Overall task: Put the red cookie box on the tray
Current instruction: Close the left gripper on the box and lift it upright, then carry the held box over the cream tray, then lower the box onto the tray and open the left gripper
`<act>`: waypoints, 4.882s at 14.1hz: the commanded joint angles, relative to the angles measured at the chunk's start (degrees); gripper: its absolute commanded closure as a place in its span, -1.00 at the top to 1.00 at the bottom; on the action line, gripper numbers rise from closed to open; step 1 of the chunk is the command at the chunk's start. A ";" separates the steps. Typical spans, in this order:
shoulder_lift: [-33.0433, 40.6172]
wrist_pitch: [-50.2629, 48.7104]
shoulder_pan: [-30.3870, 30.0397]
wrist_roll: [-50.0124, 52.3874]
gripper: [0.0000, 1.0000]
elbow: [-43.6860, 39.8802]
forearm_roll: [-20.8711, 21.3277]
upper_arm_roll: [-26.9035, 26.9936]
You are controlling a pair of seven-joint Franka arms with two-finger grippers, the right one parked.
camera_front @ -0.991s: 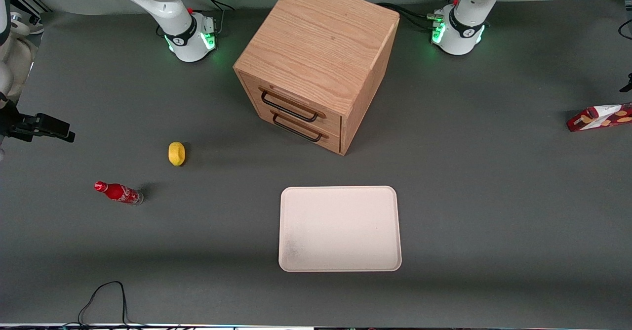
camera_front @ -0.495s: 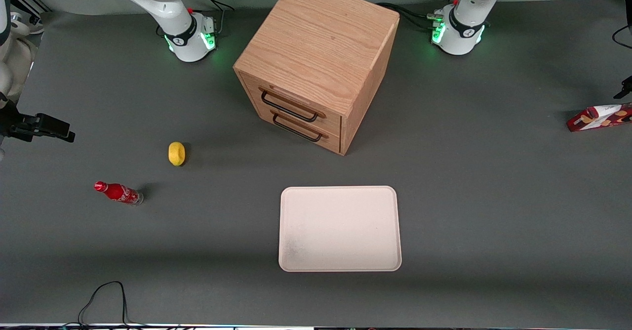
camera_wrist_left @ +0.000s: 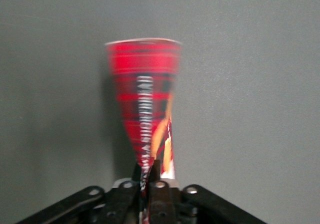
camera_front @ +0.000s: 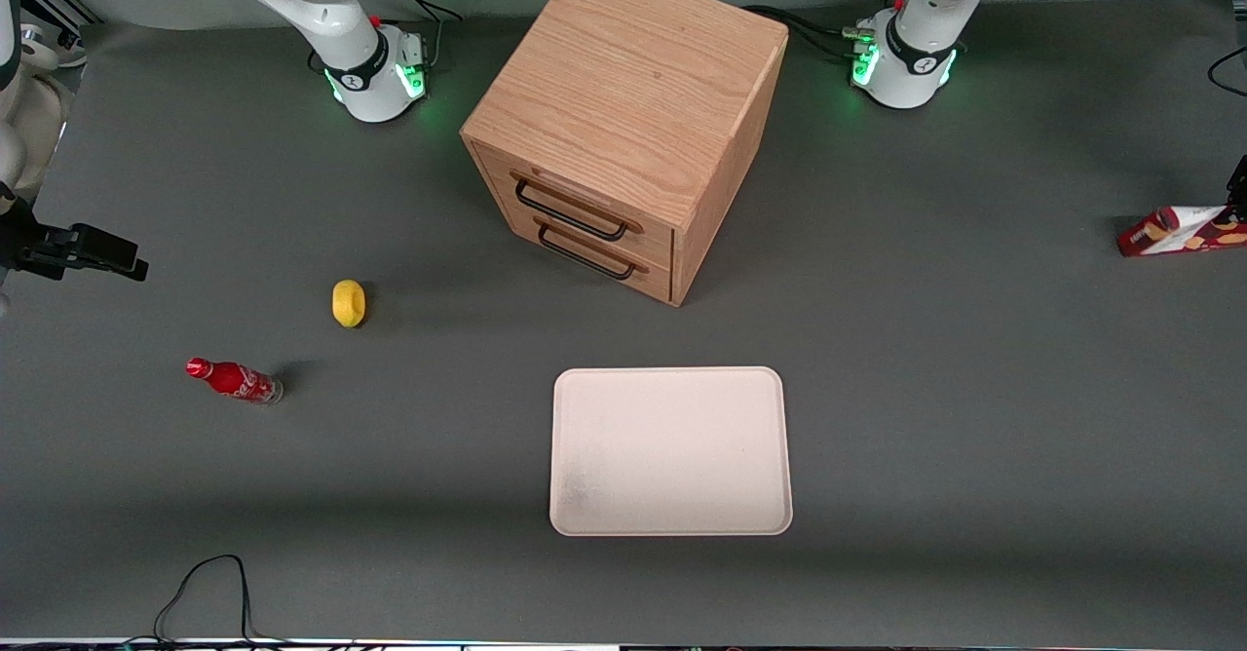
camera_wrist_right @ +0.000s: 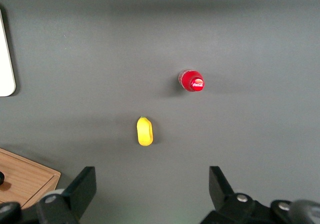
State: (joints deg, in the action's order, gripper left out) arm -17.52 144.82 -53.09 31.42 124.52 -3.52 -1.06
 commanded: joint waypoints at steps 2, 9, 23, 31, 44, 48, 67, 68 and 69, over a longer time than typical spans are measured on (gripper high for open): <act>3.71 -5.40 0.45 -0.39 -1.00 -1.29 -0.43 0.00; 11.53 -33.76 -0.08 -13.46 -1.00 -16.38 -0.26 0.27; 13.92 -61.76 5.36 -7.95 -1.00 -45.94 0.45 -3.41; 13.30 -61.94 22.83 -3.21 -1.00 -46.12 -0.17 -15.71; -4.59 -60.53 61.31 3.39 -1.00 -62.34 4.82 -17.75; -12.35 -57.73 67.41 3.04 -1.00 -69.23 8.09 -17.66; -33.19 -28.10 68.83 2.42 -1.00 -61.32 19.25 -15.64; -33.80 -27.49 68.83 1.72 -1.00 -61.24 19.95 -15.64; -34.59 -26.87 68.74 0.85 -1.00 -61.32 20.22 -15.64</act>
State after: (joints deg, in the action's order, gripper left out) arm -51.66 116.67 15.19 33.71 63.32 15.26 -17.25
